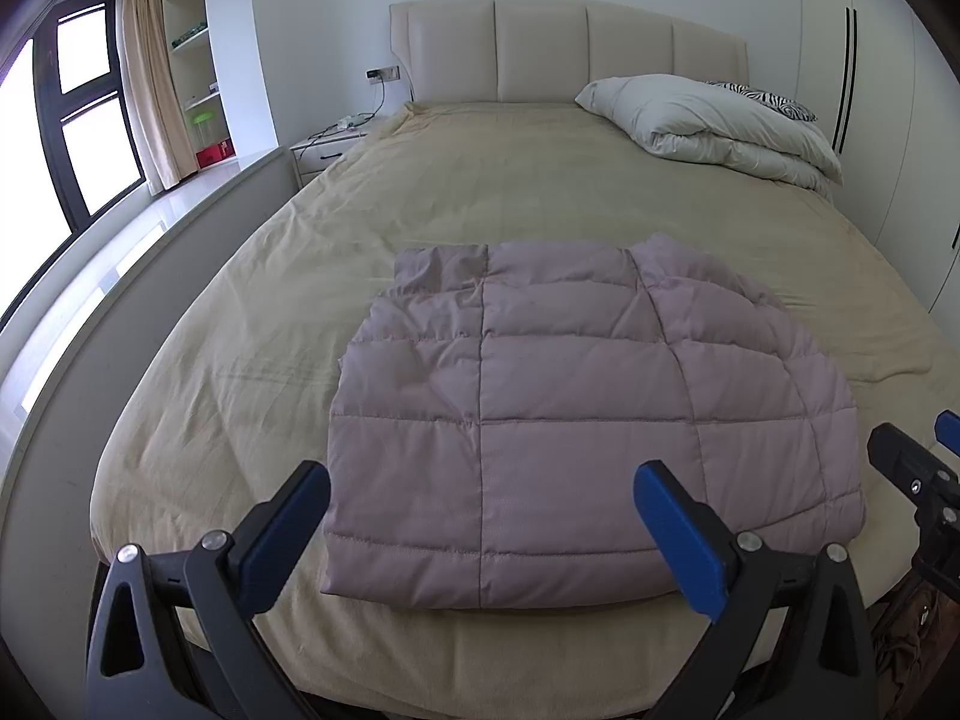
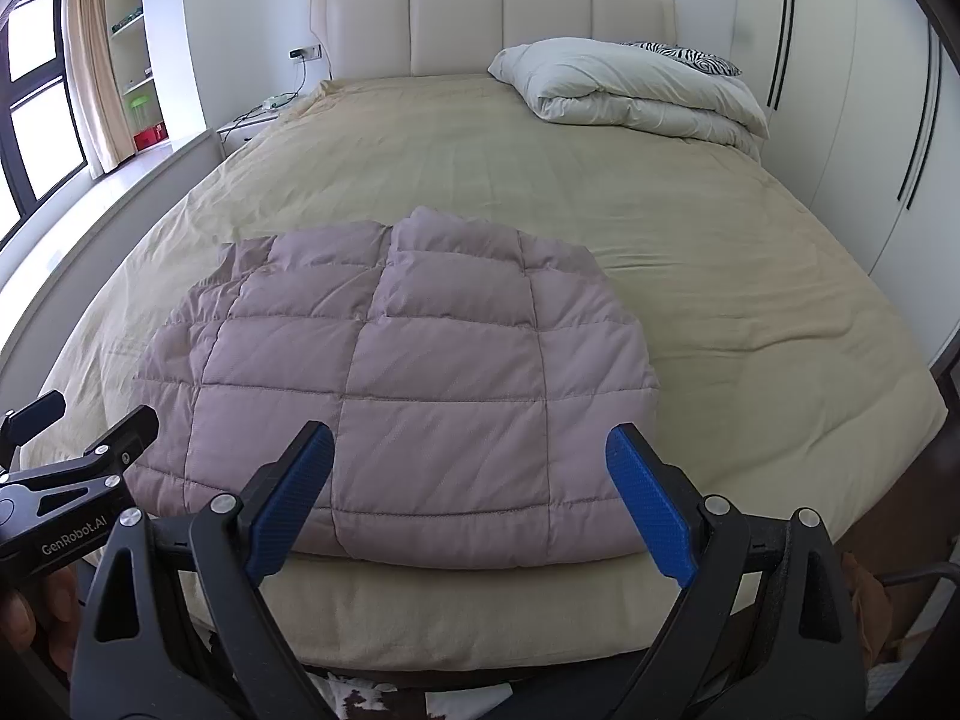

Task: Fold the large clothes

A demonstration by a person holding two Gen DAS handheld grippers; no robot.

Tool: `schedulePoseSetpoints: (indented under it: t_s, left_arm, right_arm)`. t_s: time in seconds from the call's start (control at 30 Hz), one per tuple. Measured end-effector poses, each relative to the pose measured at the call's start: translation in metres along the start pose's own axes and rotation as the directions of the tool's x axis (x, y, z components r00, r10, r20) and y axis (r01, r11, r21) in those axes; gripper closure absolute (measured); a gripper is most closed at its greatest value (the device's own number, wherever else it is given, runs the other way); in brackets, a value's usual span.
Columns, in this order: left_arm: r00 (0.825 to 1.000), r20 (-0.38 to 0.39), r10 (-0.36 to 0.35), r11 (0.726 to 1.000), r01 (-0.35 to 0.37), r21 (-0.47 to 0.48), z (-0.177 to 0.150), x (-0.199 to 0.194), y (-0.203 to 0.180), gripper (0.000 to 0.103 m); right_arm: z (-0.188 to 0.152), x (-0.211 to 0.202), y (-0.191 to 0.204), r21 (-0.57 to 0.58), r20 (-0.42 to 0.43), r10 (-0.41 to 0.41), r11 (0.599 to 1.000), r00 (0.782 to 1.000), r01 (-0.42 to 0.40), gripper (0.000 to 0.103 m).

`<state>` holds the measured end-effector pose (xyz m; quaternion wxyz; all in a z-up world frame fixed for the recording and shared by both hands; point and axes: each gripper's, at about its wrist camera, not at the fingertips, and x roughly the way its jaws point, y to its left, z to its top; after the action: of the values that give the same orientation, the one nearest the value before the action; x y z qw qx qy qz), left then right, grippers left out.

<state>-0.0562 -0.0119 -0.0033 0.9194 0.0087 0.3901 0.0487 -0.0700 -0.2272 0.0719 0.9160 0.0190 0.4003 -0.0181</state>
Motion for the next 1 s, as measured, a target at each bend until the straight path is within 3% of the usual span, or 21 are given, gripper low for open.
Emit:
schedulePoseSetpoints:
  t_s: [1.0]
  left_arm:
    - [1.0,-0.011,-0.002,1.0,0.002,0.005,-0.0033,0.0035,0.0026,0.0]
  right_arm:
    - [-0.0028,0.0012,0.0021,0.003,-0.004,0.0,1.0,1.0,0.0,0.01]
